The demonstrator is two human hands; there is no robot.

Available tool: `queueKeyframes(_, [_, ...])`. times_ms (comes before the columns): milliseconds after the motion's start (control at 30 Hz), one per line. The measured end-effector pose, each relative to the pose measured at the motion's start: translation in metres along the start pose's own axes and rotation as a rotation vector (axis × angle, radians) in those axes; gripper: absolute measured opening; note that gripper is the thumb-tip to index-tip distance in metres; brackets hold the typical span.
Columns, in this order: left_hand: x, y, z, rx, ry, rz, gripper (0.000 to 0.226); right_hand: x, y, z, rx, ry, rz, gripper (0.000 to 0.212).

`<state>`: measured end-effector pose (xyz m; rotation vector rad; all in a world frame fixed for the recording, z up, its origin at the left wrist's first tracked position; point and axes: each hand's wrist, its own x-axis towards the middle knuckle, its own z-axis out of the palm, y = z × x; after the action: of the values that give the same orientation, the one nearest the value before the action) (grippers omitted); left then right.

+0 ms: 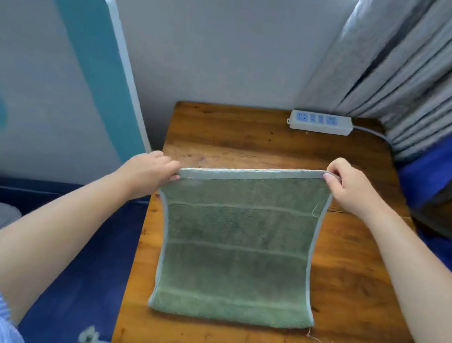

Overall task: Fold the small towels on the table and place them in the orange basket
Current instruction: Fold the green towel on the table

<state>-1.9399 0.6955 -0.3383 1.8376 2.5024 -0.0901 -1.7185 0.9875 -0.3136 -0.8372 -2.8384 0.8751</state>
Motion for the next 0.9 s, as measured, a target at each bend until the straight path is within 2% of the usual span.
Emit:
queueKeyframes(33, [-0.008,0.002,-0.005,0.085,-0.009,0.093,0.024,-0.011,-0.005,-0.003,0.016,0.065,0.007,0.009])
queueKeyframes(67, [-0.018,0.006,-0.014,0.096,-0.001,0.095,0.028,-0.026,-0.012,-0.009,0.032,0.142,0.010,0.007])
queueKeyframes(167, [-0.037,0.020,-0.049,0.124,0.218,0.127,0.024,-0.065,-0.027,-0.023,0.039,0.306,0.021,0.008])
queueKeyframes(233, [-0.042,0.022,-0.072,0.139,0.433,0.111,0.010,-0.085,-0.037,-0.036,-0.012,0.384,-0.017,0.014])
queueKeyframes(300, [-0.048,0.029,-0.098,0.177,0.574,0.106,0.014,-0.109,-0.052,-0.056,-0.104,0.510,-0.112,0.022])
queueKeyframes(367, [-0.053,0.033,-0.124,0.232,0.651,0.102,0.013,-0.127,-0.068,-0.078,-0.149,0.641,-0.207,0.028])
queueKeyframes(500, [-0.066,0.053,-0.165,0.254,0.780,-0.026,0.010,-0.153,-0.089,-0.110,-0.161,0.822,-0.254,0.016])
queueKeyframes(567, [-0.076,0.068,-0.172,0.251,0.650,-0.089,0.023,-0.160,-0.089,-0.110,-0.154,0.773,-0.214,0.015])
queueKeyframes(633, [-0.082,0.073,-0.160,0.310,0.271,-0.099,0.032,-0.159,-0.079,-0.100,-0.210,0.530,-0.195,0.013])
queueKeyframes(667, [-0.088,0.077,-0.156,0.274,0.154,-0.165,0.034,-0.161,-0.074,-0.096,-0.224,0.466,-0.195,0.012])
queueKeyframes(700, [-0.091,0.078,-0.153,0.250,0.131,-0.185,0.035,-0.162,-0.070,-0.096,-0.208,0.465,-0.188,0.011])
queueKeyframes(800, [-0.092,0.079,-0.157,0.171,0.212,-0.247,0.033,-0.164,-0.072,-0.105,-0.157,0.583,-0.158,0.013])
queueKeyframes(900, [-0.089,0.077,-0.159,0.224,0.162,-0.223,0.028,-0.158,-0.073,-0.110,-0.193,0.494,-0.168,0.015])
